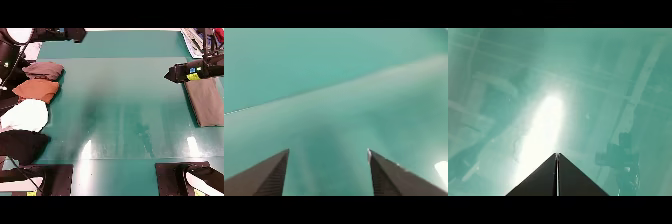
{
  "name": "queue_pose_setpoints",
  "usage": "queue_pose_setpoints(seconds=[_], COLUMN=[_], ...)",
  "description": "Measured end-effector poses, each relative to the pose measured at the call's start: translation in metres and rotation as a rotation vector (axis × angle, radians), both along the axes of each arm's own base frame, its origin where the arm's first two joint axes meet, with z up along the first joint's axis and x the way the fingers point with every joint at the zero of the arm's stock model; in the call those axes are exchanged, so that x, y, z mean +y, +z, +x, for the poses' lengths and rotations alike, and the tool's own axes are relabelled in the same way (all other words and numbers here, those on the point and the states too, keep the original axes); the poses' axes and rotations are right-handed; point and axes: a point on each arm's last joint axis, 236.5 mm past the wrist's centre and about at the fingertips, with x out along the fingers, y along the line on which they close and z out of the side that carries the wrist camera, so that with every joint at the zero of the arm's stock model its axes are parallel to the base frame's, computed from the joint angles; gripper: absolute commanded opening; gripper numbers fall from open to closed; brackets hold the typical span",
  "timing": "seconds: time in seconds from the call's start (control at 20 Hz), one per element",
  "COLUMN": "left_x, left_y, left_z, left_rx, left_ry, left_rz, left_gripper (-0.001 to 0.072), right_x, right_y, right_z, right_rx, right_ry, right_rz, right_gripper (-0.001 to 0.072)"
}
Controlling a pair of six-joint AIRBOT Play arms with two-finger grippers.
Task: Fold the shirts.
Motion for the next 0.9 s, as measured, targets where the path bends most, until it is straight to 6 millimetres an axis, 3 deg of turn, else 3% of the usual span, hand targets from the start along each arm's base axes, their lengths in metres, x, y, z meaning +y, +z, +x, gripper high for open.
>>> queue_pose_setpoints(seconds=[0.15, 0.35, 0.55, 0.7, 0.75, 0.8, 0.85, 0.9], left_x=[0.070, 0.156, 0.210, 0.229, 0.231, 0.234, 0.236, 0.238], left_y=[-0.057, -0.159, -0.234, -0.268, -0.275, -0.279, -0.281, -0.280], left_z=[0.035, 0.062, 0.070, 0.074, 0.075, 0.076, 0.076, 0.078], left_rx=[0.111, 0.323, 0.453, 0.493, 0.500, 0.505, 0.508, 0.503], left_ry=[0.164, 0.326, 0.415, 0.440, 0.444, 0.448, 0.451, 0.453], left_rz=[0.073, 0.135, 0.152, 0.158, 0.159, 0.160, 0.160, 0.160], left_gripper=[0.0593, 0.0593, 0.0593, 0.0581, 0.0373, 0.0107, 0.0027, 0.0027], right_x=[0.000, 0.000, 0.000, 0.000, 0.000, 0.000, 0.000, 0.000], right_y=[0.000, 0.000, 0.000, 0.000, 0.000, 0.000, 0.000, 0.000], right_z=[0.000, 0.000, 0.000, 0.000, 0.000, 0.000, 0.000, 0.000], right_rx=[0.000, 0.000, 0.000, 0.001, 0.001, 0.001, 0.000, 0.000], right_ry=[0.000, 0.000, 0.000, 0.000, 0.000, 0.001, 0.001, 0.001], right_rz=[0.000, 0.000, 0.000, 0.000, 0.000, 0.000, 0.000, 0.000], right_gripper=[0.0019, 0.0019, 0.0019, 0.0019, 0.0019, 0.0020, 0.0019, 0.0019])
